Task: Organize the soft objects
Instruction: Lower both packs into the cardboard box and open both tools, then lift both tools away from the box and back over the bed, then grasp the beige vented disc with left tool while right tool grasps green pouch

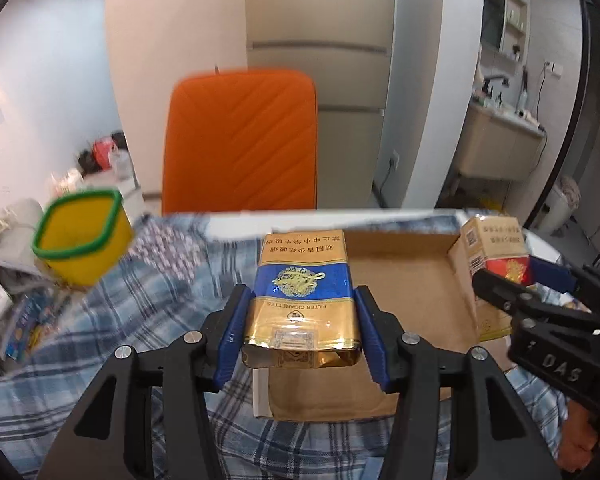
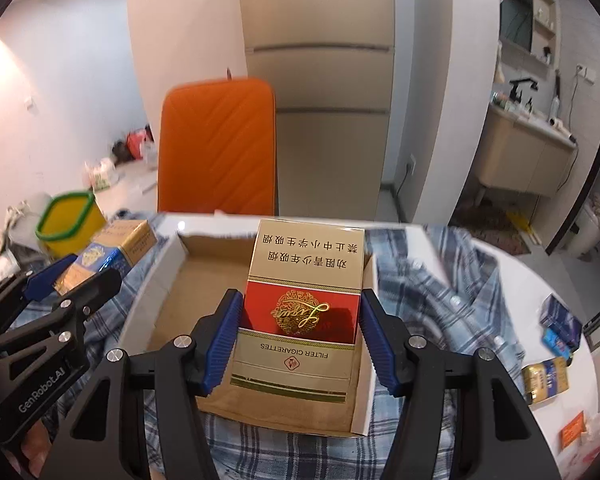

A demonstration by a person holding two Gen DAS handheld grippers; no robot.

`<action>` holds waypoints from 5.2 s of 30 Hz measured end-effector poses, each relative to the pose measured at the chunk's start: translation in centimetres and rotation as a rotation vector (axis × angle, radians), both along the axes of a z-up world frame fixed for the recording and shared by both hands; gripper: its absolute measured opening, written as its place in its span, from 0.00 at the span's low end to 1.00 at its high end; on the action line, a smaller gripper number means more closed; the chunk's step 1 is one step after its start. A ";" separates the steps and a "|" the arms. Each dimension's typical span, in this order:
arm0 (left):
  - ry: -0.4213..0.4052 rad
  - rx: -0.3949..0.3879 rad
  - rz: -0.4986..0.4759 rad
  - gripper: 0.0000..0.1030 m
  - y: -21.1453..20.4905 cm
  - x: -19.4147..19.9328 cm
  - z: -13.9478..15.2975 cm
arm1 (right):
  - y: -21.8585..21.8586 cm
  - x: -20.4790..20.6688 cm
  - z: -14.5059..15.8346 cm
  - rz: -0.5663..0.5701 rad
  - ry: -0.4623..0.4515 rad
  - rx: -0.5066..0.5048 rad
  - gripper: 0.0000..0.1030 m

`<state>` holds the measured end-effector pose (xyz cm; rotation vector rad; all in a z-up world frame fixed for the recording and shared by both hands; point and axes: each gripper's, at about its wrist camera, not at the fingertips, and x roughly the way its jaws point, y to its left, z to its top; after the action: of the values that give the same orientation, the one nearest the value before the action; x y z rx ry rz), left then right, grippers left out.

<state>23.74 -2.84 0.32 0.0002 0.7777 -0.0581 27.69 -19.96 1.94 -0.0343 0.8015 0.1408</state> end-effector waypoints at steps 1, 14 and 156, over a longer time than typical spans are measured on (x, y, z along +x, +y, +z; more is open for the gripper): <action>0.023 -0.004 0.000 0.50 0.1 0.3 -0.7 | 0.0 0.3 -0.8 0.003 0.022 -0.002 0.60; 0.066 -0.010 -0.010 0.58 0.4 0.6 -2.2 | 0.7 1.3 -5.5 0.026 0.143 -0.001 0.60; 0.080 0.084 -0.256 0.91 -2.4 -15.5 -7.3 | -5.6 -21.5 -4.3 -0.124 -0.151 0.061 1.00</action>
<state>8.28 -5.23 -6.94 0.1781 0.8566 -0.2692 6.18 -25.60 -2.37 0.0616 0.6464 0.0444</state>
